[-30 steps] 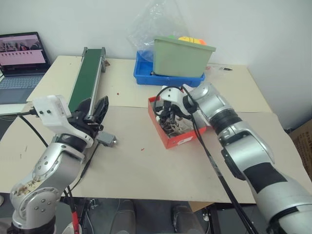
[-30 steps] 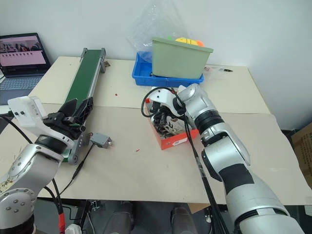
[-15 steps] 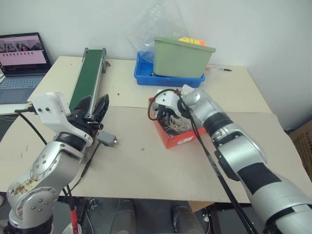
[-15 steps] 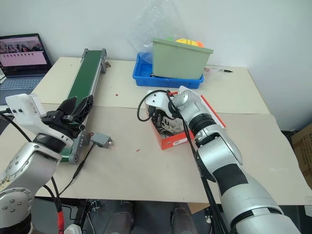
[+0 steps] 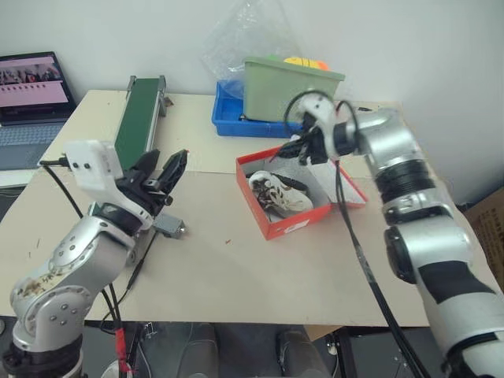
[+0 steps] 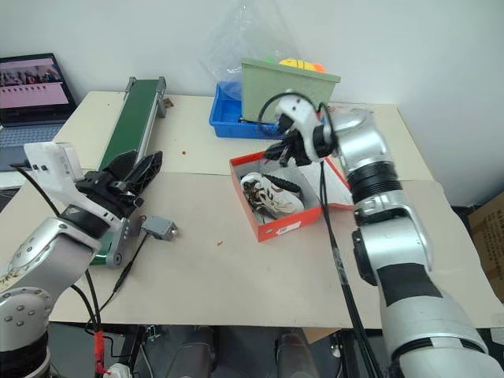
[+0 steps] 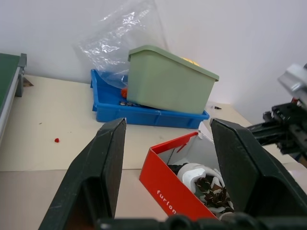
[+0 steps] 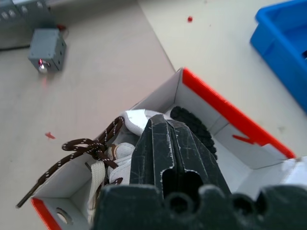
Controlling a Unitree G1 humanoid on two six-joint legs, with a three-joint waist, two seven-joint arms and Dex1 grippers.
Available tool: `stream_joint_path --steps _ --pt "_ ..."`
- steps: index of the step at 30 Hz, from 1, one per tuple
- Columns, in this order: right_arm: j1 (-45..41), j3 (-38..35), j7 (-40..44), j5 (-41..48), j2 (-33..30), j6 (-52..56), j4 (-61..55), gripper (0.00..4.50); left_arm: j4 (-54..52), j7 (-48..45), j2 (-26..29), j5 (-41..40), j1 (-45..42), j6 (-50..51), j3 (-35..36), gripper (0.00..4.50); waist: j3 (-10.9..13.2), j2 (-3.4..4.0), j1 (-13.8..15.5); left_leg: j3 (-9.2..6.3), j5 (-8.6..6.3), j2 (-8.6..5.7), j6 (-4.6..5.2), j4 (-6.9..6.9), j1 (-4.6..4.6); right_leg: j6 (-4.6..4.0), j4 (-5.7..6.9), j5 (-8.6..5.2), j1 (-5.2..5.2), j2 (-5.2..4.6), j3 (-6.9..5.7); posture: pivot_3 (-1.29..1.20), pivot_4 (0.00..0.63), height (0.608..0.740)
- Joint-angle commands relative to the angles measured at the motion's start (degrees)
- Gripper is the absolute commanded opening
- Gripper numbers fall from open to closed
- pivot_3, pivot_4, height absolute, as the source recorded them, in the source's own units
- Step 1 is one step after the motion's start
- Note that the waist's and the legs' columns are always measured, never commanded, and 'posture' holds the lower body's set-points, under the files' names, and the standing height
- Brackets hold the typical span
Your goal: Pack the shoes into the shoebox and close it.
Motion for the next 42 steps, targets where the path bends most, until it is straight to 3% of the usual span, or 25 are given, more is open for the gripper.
stream_joint_path --steps 1,7,11,18,24,33,42 --pt "5.7 -3.6 0.8 4.6 -5.2 11.5 -12.6 0.03 0.6 -3.2 0.5 0.4 -1.9 0.9 -1.3 2.96 0.0 -0.01 0.2 0.00 0.00 0.00 0.00 0.01 0.00 0.00 -0.02 0.00 0.02 0.00 0.00 0.00 0.150 0.740" --pt "19.3 -13.1 -2.9 12.4 -13.3 28.6 -27.6 0.03 3.1 -9.9 1.3 0.0 -4.1 3.9 -5.0 2.96 0.0 -0.01 0.4 0.01 0.00 -0.01 0.01 0.05 -0.04 0.01 -0.05 -0.01 0.00 -0.01 0.03 0.00 0.150 0.740" --pt "29.6 -19.1 -7.4 16.4 -14.3 33.6 -34.5 0.03 4.8 -15.9 3.5 1.3 -6.1 6.6 -7.5 2.96 0.0 -0.01 -0.1 0.02 -0.02 -0.01 0.05 0.07 -0.04 0.02 -0.03 -0.03 0.00 0.00 0.07 0.00 0.150 0.740" --pt "39.0 -26.4 -17.9 18.3 -8.2 29.3 -28.0 0.03 6.5 -30.0 12.7 3.4 -8.5 10.6 -8.3 2.96 0.0 -0.02 -1.5 0.02 -0.01 -0.03 0.06 0.17 0.04 0.07 0.08 -0.06 0.06 0.02 0.12 0.00 0.150 0.740" --pt "44.1 -28.4 -22.3 19.3 -4.7 22.4 -22.6 0.03 8.7 -36.8 16.9 5.3 -10.2 11.9 -7.8 2.96 0.0 0.03 -1.7 0.02 -0.02 -0.06 0.08 0.15 0.00 0.13 0.07 -0.10 0.05 0.00 0.14 0.00 0.150 0.740" --pt "39.9 -25.1 -25.1 18.0 0.3 9.1 -8.1 0.03 9.5 -41.8 20.9 8.8 -12.1 13.5 -6.8 2.96 0.0 0.05 -2.4 0.01 -0.01 -0.06 0.08 0.13 0.06 0.15 0.08 -0.12 0.10 0.00 0.14 0.00 0.150 0.740" --pt "26.7 -22.9 -26.7 14.2 2.0 -8.8 17.4 0.03 9.0 -43.7 22.6 8.8 -13.0 16.1 -5.3 2.96 0.1 0.06 -3.1 0.00 -0.01 -0.06 0.08 0.14 0.08 0.17 0.06 -0.12 0.17 0.00 0.11 0.00 0.150 0.740"
